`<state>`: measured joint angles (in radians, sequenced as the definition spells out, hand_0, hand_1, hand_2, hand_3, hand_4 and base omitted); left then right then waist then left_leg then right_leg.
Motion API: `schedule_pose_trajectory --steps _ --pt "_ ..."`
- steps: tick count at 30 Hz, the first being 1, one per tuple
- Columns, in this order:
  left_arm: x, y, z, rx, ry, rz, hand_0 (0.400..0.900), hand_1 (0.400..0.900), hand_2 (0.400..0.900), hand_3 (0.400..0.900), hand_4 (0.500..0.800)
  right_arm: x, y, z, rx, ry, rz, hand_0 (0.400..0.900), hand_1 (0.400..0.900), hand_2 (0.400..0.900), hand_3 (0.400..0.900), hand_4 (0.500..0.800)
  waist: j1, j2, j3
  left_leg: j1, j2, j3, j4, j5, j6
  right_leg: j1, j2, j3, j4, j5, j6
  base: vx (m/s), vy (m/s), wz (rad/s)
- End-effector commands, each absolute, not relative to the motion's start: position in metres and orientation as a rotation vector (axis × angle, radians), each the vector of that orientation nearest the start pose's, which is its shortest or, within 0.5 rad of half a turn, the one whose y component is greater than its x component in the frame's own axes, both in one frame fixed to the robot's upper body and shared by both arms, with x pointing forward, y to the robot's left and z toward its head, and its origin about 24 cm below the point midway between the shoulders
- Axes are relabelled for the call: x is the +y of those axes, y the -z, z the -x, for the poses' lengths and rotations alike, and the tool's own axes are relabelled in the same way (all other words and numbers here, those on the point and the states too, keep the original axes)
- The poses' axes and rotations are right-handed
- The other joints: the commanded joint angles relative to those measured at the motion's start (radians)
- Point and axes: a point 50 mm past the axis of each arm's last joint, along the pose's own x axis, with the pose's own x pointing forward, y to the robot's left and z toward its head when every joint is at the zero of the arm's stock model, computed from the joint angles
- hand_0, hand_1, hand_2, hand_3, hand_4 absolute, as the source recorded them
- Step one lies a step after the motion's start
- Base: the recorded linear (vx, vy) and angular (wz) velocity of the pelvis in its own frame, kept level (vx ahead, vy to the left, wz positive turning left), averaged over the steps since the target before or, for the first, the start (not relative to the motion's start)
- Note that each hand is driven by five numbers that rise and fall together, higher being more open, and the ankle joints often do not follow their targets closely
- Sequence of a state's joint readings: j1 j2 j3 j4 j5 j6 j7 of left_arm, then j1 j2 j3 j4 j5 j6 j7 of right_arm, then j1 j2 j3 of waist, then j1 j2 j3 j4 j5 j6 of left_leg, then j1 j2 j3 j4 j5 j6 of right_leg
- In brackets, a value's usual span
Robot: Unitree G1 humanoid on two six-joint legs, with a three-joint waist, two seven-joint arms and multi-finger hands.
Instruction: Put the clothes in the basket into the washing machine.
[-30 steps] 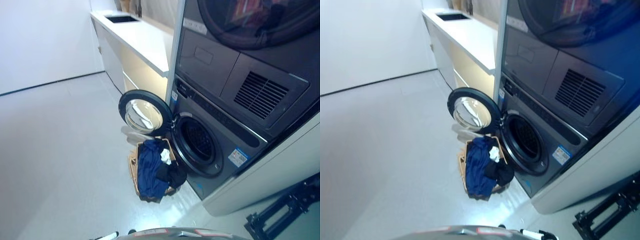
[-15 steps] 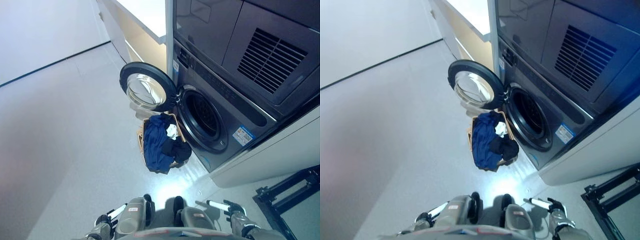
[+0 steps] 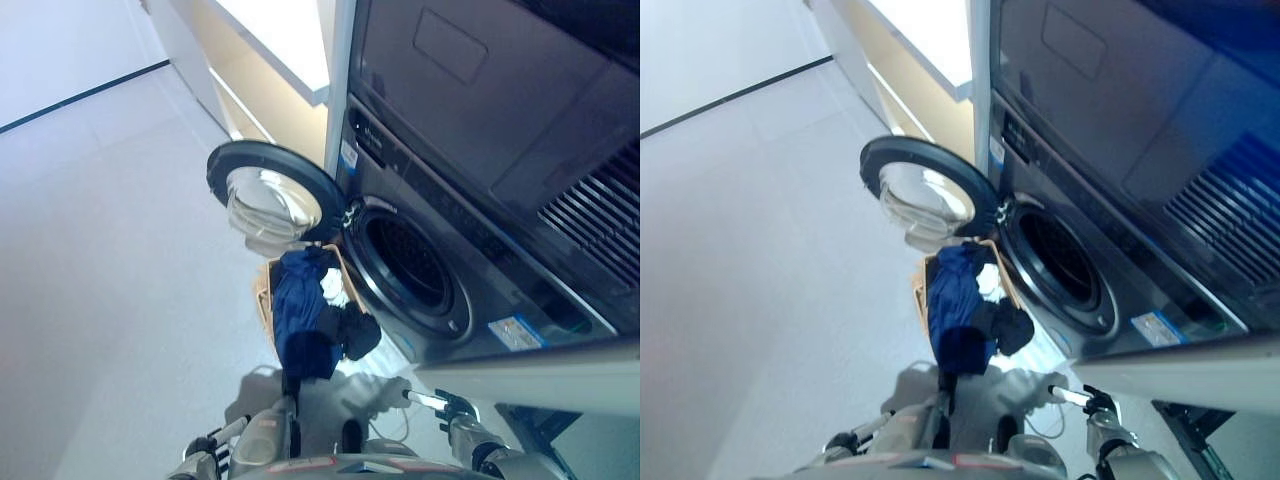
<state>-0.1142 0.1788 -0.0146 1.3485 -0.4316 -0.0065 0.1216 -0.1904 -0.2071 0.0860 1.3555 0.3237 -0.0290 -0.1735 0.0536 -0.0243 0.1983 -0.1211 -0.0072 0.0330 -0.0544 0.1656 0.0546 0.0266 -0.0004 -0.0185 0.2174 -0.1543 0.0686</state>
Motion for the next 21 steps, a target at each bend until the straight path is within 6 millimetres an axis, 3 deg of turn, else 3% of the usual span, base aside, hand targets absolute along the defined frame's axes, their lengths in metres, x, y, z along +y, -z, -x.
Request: schedule_pose_trajectory --steps 1,5,7,10,16,21 --pt "0.248 0.150 -0.128 1.116 -0.484 0.047 0.900 0.900 0.900 0.900 0.800 -0.234 0.132 -0.178 0.944 0.404 0.032 0.900 0.900 0.900 0.900 0.800 -0.003 -0.043 0.014 -0.096 -0.052 -0.002 0.171 -0.175 -0.008 -0.056 -0.078 -0.012 0.230 0.130 0.045 0.11 0.238 -0.10" --pt "0.252 0.142 -0.148 1.065 -0.484 0.030 0.900 0.900 0.900 0.900 0.800 -0.222 0.120 -0.205 0.859 0.353 0.034 0.900 0.900 0.900 0.900 0.800 -0.022 -0.013 0.058 -0.024 -0.040 -0.015 0.084 -0.150 -0.019 -0.174 -0.011 -0.011 0.112 0.041 0.015 0.11 0.115 0.03" --pt "0.250 0.140 -0.153 1.052 -0.474 0.028 0.900 0.900 0.900 0.900 0.800 -0.218 0.115 -0.215 0.823 0.326 0.046 0.900 0.900 0.900 0.900 0.800 -0.023 -0.013 0.073 -0.006 -0.046 -0.019 0.074 -0.154 -0.026 -0.177 -0.009 -0.001 -0.071 0.070 0.021 0.12 0.001 0.12" --pt "0.249 0.141 -0.152 1.052 -0.479 0.034 0.900 0.900 0.900 0.900 0.800 -0.213 0.110 -0.223 0.788 0.295 0.067 0.900 0.900 0.900 0.900 0.800 -0.022 -0.014 0.086 0.009 -0.046 -0.021 0.073 -0.165 -0.032 -0.178 -0.019 0.003 -0.176 0.131 0.035 0.08 -0.051 0.08" --pt "0.241 0.145 -0.147 1.069 -0.505 0.089 0.900 0.900 0.900 0.900 0.800 -0.209 0.096 -0.243 0.707 0.243 0.138 0.900 0.900 0.900 0.900 0.800 -0.026 -0.003 0.106 -0.003 -0.047 -0.044 0.080 -0.169 -0.045 -0.197 -0.026 -0.028 -0.124 0.133 0.020 0.07 -0.146 0.28" --pt "0.231 0.141 -0.163 1.026 -0.485 0.101 0.900 0.900 0.900 0.900 0.800 -0.199 0.070 -0.274 0.587 0.138 0.267 0.900 0.900 0.900 0.900 0.800 -0.024 0.014 0.131 -0.045 -0.041 -0.065 0.073 -0.149 -0.054 -0.243 -0.024 -0.054 -0.099 0.122 0.011 0.01 -0.081 0.17"
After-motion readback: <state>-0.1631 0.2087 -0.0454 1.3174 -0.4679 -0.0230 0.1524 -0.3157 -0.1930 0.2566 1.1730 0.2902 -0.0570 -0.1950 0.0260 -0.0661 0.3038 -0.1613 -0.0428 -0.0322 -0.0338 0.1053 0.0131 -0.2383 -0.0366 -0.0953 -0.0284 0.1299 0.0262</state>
